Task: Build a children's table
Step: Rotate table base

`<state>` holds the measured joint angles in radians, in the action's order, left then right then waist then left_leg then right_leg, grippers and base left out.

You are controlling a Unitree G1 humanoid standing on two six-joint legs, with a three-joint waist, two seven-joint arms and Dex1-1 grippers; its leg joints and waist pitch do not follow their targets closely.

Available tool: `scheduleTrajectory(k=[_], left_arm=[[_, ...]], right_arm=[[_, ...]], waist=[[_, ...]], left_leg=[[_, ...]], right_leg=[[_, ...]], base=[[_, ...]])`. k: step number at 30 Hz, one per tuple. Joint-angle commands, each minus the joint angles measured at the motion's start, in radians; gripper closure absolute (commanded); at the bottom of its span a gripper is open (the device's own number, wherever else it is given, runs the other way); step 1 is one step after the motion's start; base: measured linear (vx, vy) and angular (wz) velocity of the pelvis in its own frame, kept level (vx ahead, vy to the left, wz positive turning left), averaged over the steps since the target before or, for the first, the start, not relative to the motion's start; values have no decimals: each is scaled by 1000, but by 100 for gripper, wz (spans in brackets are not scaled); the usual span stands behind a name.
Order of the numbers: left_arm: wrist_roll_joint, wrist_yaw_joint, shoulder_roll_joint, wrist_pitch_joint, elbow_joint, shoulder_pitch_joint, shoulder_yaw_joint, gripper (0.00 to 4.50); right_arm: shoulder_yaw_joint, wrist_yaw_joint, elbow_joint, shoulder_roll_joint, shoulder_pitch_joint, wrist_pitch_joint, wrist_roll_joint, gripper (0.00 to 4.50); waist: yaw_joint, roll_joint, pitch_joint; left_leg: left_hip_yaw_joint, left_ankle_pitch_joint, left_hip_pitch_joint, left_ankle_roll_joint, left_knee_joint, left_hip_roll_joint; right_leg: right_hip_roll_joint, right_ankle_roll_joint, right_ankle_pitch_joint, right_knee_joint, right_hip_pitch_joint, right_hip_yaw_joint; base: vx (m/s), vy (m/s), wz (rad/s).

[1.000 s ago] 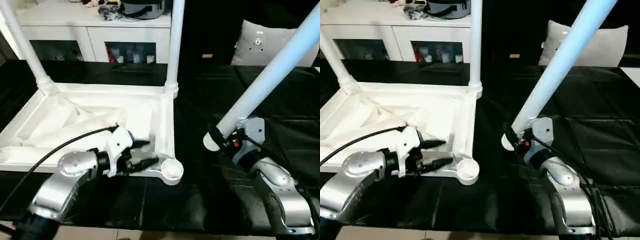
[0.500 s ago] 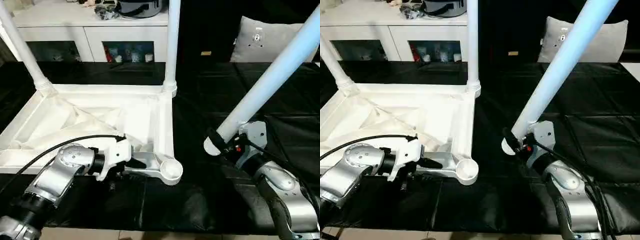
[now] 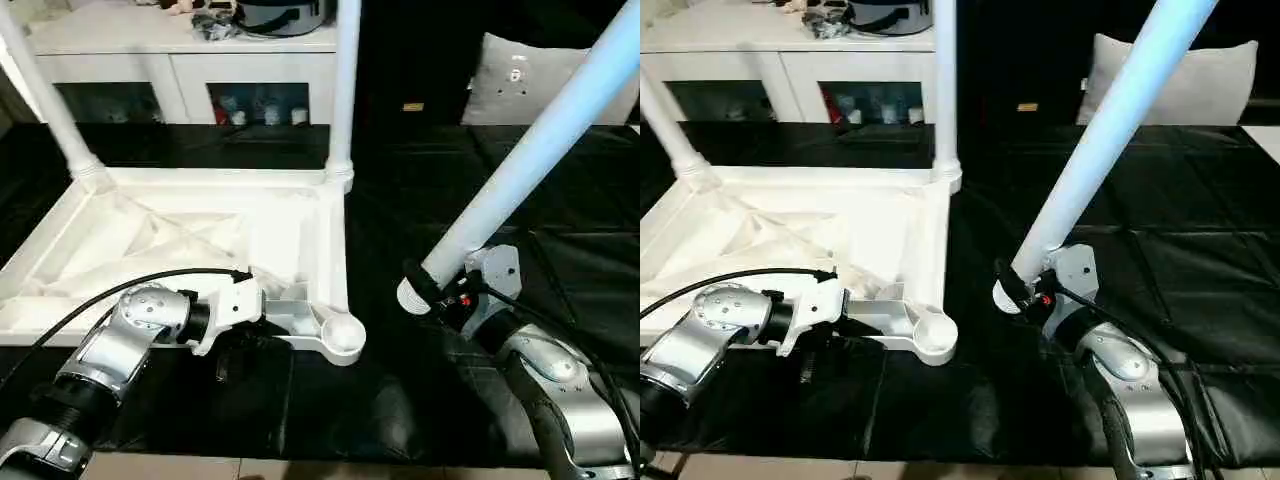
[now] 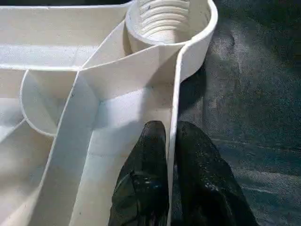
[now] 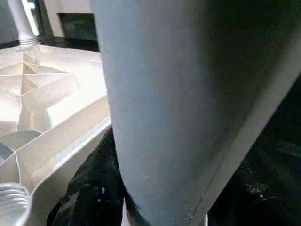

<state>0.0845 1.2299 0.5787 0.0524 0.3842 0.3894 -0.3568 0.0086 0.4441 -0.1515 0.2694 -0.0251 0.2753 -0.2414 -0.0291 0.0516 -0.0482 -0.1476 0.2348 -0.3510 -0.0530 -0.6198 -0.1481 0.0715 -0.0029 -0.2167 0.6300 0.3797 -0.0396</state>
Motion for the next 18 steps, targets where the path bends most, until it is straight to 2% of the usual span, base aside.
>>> scheduleTrajectory(k=[1, 2, 5, 7, 9, 10, 11, 13, 14, 16, 17, 18], left_arm=[[19, -27, -17, -32, 4, 1, 30, 436], [31, -39, -34, -51, -3, 1, 39, 440], [27, -79, -66, -98, -10, 4, 41, 449], [8, -140, -115, -137, 2, 15, 32, 450], [-3, -158, -128, -150, 7, 21, 26, 450], [-19, -176, -145, -158, 13, 29, 14, 450], [-23, -182, -152, -155, 13, 32, 11, 450], [-26, -187, -159, -152, 14, 35, 8, 450], [-31, -190, -171, -159, 7, 35, 11, 450], [-56, -204, -195, -172, -5, 38, 1, 450], [-60, -204, -196, -167, -5, 38, -3, 450], [-71, -204, -199, -153, -4, 41, -12, 450]], right_arm=[[8, -1, -32, -5, -7, 5, -7, 263], [12, 3, -37, -8, -16, 25, -18, 263], [29, 18, -52, -9, -49, 77, -41, 263], [51, 36, -39, -11, -108, 111, -46, 263], [58, 44, -31, -11, -126, 123, -48, 263], [64, 49, -10, -14, -157, 152, -53, 263], [68, 57, -2, -14, -170, 165, -57, 263], [72, 65, 6, -13, -182, 176, -61, 263], [83, 83, 14, -7, -196, 193, -64, 263], [138, 139, 64, 17, -259, 245, -50, 263], [146, 144, 74, 19, -269, 250, -45, 263], [164, 156, 103, 22, -296, 261, -32, 263]], waist=[[-3, 2, 48], [-2, -1, 47], [-2, -2, 50], [1, -16, 50], [-1, -11, 48], [-3, -20, 48], [-3, -24, 48], [-9, -19, 49], [-9, -27, 48], [-7, -30, 49], [-9, -28, 48], [-9, -32, 46]], left_leg=[[21, 200, -4, 8, 97, -70], [20, 195, -5, 11, 97, -70], [19, 154, -7, 25, 93, -68], [16, 131, -9, 39, 90, -67], [15, 127, -8, 43, 89, -67], [16, 118, -9, 46, 89, -66], [13, 113, -7, 48, 89, -66], [13, 98, -7, 47, 88, -69], [12, 96, -8, 48, 89, -70], [13, 85, -10, 55, 88, -68], [11, 93, -7, 53, 88, -67], [9, 114, -4, 51, 88, -69]], right_leg=[[78, -239, -177, -83, -40, 53], [77, -243, -170, -82, -41, 52], [78, -256, -129, -78, -45, 51], [76, -256, -128, -79, -46, 51], [79, -249, -159, -83, -43, 52], [78, -243, -179, -81, -45, 52], [77, -240, -185, -84, -44, 52], [78, -233, -177, -83, -40, 52], [78, -232, -171, -83, -40, 53], [77, -241, -161, -78, -44, 49], [77, -240, -174, -81, -40, 49], [79, -235, -210, -86, -36, 51]], base=[[0, 0, 0], [0, 0, 0], [0, 0, 0], [0, 0, 0], [0, 0, 0], [0, 0, 0], [0, 0, 0], [0, 0, 0], [0, 0, 0], [0, 0, 0], [0, 0, 0], [0, 0, 0]])
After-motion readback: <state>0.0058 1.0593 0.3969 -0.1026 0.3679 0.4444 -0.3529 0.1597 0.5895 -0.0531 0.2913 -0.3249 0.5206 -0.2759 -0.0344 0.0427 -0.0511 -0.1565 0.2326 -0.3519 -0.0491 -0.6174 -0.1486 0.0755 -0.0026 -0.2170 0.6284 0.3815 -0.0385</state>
